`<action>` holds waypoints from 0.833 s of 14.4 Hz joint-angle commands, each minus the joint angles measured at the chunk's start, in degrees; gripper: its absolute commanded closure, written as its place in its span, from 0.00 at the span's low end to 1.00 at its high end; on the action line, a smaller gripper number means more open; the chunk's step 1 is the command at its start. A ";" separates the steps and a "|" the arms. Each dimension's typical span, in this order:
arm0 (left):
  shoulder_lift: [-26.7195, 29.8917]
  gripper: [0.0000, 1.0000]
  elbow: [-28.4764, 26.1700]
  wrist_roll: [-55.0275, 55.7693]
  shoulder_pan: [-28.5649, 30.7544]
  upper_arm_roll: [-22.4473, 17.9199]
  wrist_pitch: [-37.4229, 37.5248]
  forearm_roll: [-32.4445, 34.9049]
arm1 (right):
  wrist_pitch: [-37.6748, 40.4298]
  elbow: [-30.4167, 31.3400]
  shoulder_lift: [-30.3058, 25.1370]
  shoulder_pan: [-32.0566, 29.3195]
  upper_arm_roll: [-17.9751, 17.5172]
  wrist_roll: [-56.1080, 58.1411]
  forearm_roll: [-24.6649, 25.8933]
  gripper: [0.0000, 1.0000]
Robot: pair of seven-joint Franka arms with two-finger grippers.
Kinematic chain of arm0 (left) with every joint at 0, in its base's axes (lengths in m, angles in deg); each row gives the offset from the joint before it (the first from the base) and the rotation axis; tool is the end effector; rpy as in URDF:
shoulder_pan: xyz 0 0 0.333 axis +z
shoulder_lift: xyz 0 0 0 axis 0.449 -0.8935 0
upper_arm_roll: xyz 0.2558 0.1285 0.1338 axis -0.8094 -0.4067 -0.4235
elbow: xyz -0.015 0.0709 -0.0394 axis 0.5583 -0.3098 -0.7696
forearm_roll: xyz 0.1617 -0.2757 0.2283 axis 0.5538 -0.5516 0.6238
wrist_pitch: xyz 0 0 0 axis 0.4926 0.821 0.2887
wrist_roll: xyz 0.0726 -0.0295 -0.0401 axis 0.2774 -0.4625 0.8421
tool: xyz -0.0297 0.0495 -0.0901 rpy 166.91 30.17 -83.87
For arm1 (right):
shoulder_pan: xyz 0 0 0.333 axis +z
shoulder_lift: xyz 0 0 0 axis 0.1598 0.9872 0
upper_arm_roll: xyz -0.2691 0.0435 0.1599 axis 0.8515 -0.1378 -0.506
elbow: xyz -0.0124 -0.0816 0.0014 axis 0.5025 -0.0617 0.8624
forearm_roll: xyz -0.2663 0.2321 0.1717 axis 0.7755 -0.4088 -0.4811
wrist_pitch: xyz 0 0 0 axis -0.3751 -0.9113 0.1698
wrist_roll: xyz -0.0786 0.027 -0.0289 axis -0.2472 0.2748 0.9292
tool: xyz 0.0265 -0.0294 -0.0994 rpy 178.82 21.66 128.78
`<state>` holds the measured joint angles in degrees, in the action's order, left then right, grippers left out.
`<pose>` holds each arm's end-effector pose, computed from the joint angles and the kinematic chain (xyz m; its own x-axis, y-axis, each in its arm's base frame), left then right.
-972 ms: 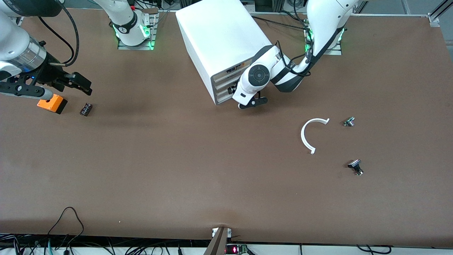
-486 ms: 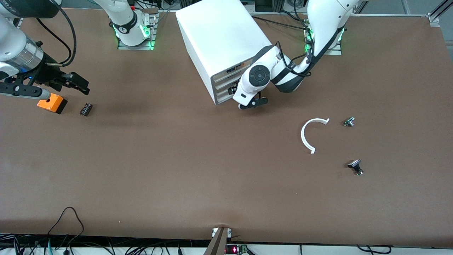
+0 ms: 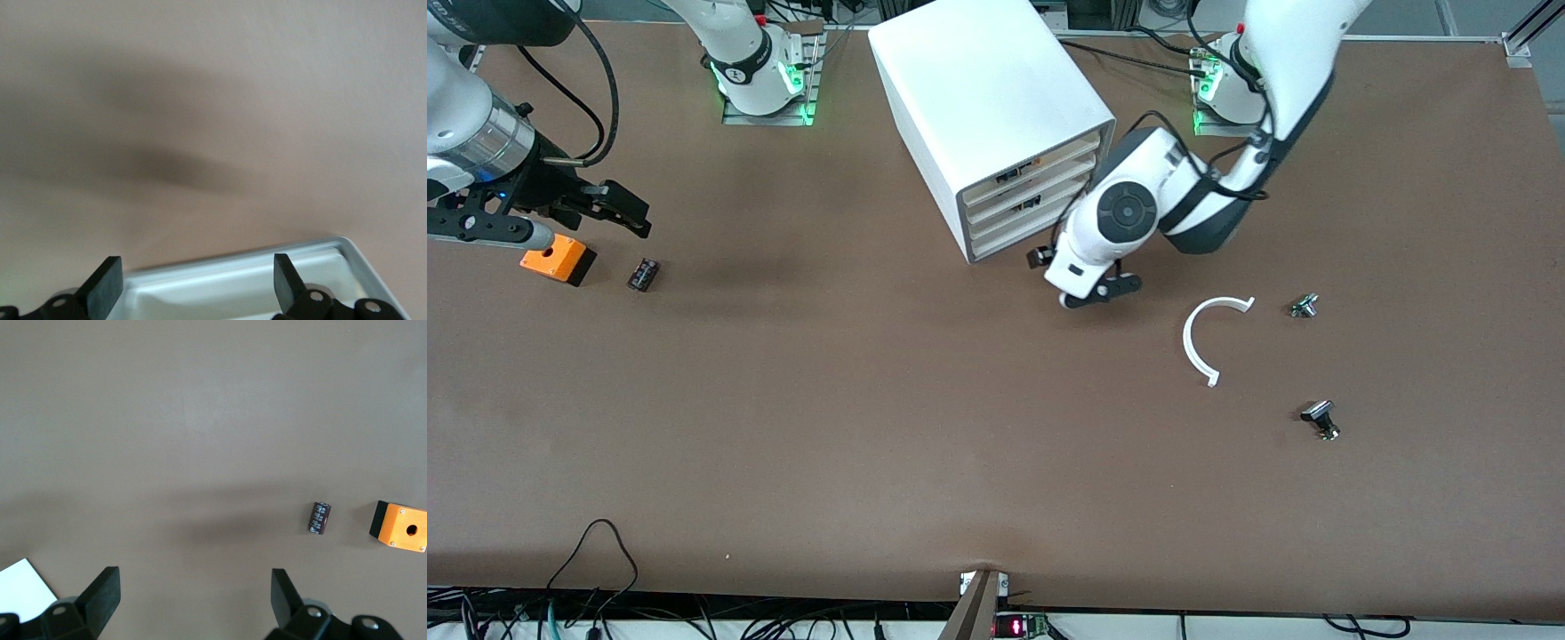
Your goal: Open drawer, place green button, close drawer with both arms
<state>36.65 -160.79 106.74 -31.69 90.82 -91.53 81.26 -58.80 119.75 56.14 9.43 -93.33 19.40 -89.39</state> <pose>0.5213 -0.3594 0.3149 0.9203 0.2631 -0.2894 0.2670 -0.9633 -0.0268 0.5420 0.0455 0.5607 0.9940 -0.1093 0.0013 -0.1093 -0.9940 0.0010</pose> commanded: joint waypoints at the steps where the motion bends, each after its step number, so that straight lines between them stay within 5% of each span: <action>1: 0.61 0.01 7.96 -4.91 1.84 0.04 10.57 5.37 | -0.78 1.26 -1.28 -1.29 -1.10 1.23 0.46 0.00; 9: 7.80 0.01 17.21 -31.51 13.87 -0.22 23.87 7.32 | -1.48 0.65 -0.40 -1.12 -1.10 2.72 0.29 0.00; 12: 14.82 0.01 16.25 -47.15 13.36 -10.38 23.34 3.74 | -1.48 0.65 -0.14 -1.12 -1.10 3.86 0.29 0.00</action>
<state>45.95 -143.09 69.03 -17.73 86.37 -68.83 87.35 -59.43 119.75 56.30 9.33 -93.55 21.55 -89.39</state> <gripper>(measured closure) 0.004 0.000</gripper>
